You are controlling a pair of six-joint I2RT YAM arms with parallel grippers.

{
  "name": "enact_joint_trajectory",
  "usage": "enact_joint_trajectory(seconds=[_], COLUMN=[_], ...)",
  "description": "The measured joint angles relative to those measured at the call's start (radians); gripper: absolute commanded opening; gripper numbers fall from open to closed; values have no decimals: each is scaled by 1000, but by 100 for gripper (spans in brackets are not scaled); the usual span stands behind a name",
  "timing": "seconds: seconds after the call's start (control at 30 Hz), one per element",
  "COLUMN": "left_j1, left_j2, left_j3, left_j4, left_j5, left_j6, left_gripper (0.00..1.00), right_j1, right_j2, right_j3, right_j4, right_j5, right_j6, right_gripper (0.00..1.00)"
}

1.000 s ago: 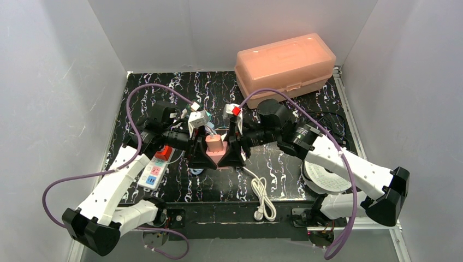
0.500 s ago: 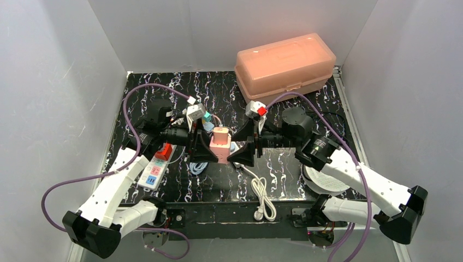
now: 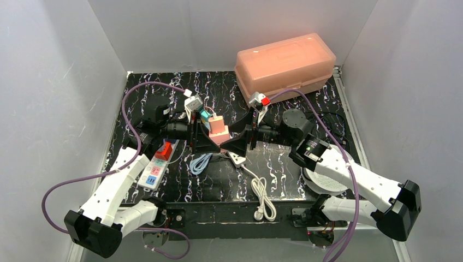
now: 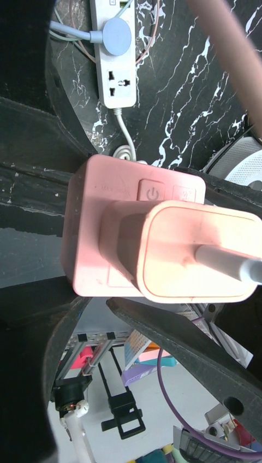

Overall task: Pull the plug off the socket
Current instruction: Remove the plug from the socket.

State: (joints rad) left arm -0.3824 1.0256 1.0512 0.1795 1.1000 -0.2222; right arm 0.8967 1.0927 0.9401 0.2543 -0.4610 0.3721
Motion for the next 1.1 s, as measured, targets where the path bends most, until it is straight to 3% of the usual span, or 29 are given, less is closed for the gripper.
enact_joint_trajectory(seconds=[0.37, 0.63, 0.8, 1.1], left_j1=[1, 1, 1, 1], left_j2=[-8, -27, -37, -40], left_j3=[-30, -47, -47, -47], left_j4=[60, 74, 78, 96], left_j5=[-7, -8, -8, -16], left_j6=[2, 13, 13, 1], left_gripper=[0, 0, 0, 0], right_j1=[0, -26, -55, -90], right_j2=[-16, -52, -47, -35], right_j3=[-8, 41, 39, -80], right_j4=[-5, -111, -112, 51], right_j5=[76, 138, 54, -112], right_j6=[32, -69, -44, 118], right_gripper=[90, 90, 91, 91])
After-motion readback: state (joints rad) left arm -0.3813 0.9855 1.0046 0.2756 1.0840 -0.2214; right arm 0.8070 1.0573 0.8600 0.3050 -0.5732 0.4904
